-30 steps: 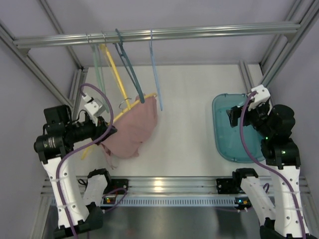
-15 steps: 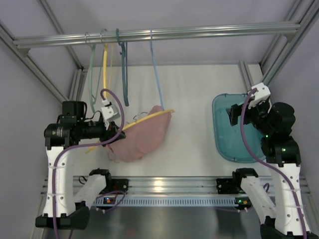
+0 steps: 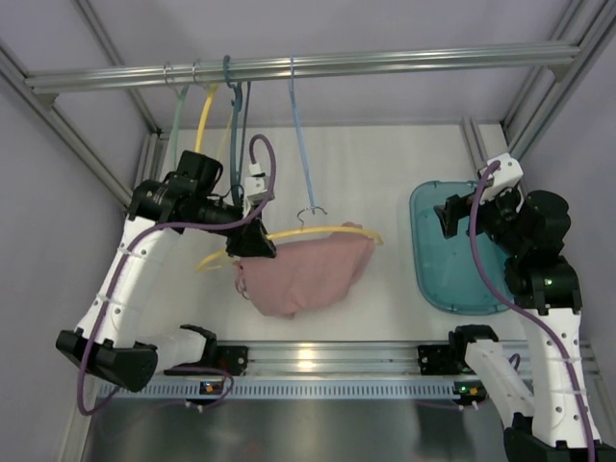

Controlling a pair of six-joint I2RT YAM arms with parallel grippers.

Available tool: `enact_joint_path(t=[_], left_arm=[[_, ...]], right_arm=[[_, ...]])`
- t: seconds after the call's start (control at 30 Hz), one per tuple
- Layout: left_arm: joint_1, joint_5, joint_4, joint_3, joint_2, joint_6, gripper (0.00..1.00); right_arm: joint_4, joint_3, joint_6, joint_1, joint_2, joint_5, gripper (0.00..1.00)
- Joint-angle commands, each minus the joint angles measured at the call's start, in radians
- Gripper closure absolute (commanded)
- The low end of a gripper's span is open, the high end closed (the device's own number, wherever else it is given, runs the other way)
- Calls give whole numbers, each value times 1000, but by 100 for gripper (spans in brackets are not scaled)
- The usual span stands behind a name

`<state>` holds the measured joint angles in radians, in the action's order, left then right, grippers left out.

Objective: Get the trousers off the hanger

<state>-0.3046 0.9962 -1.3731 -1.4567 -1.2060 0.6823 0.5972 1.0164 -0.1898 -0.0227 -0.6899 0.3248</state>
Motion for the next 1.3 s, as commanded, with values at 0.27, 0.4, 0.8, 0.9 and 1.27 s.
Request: enact_joint_path(t=[0.27,0.4,0.8,0.9,1.27], left_arm=[[-284,-247,584,-226,-107,-677,100],[-313,-393,669,-341,-171,-851,100],[-645,-1065,720,-619,-360,-1122,100],[-698,-1197,726,-671,-401,-1161,100],[-731,-1303,729,-821,-546,-1319,100]], right_arm=[[-10,68,-16,12,49,-6,1],[-20,41,-42,13,125,3,0],[15,34,30,13,156,192,2],[-37,-8,95,12,164,252,3],[-286,-153,171,-8,179,341,1]])
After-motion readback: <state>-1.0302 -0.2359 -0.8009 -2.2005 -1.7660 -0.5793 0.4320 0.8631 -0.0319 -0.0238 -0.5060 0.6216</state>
